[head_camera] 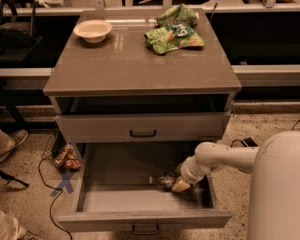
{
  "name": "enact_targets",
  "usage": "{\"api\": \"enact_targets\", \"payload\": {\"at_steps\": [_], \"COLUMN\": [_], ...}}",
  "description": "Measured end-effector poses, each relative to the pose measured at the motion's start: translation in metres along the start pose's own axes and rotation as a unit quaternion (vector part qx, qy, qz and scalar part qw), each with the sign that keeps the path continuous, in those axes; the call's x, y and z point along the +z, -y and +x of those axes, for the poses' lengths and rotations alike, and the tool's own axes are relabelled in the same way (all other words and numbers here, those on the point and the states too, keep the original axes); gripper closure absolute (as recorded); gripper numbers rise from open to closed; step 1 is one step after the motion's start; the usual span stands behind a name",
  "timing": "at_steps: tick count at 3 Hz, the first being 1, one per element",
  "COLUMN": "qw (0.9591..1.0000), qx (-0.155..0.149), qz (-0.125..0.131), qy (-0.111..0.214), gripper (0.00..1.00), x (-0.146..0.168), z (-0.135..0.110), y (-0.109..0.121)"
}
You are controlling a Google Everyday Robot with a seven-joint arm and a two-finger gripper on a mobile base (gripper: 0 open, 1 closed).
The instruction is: Pick water bottle from middle drawer and place on counter
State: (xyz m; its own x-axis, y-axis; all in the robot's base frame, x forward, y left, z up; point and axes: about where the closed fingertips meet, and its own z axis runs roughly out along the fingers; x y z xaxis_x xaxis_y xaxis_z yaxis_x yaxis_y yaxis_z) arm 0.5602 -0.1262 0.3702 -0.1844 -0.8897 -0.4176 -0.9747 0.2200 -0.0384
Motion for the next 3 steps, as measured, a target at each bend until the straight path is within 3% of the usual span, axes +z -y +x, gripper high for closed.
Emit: {"api": "enact_targets", "payload": {"at_steps": [1,2,3], "qw": [0.9996,0.9956,0.9861], "qx": [-0.002,-0.02,-0.054], "qz": [-0.002,0.007,0.031], "qy": [0.028,0.091,0.154], "gripper": [0.74,0.97,1.0], "x": [-0.014,-0.058,-0.13], "z": [-0.006,-0.011,0.004], "y": [-0.002,-0.012,-0.029]}}
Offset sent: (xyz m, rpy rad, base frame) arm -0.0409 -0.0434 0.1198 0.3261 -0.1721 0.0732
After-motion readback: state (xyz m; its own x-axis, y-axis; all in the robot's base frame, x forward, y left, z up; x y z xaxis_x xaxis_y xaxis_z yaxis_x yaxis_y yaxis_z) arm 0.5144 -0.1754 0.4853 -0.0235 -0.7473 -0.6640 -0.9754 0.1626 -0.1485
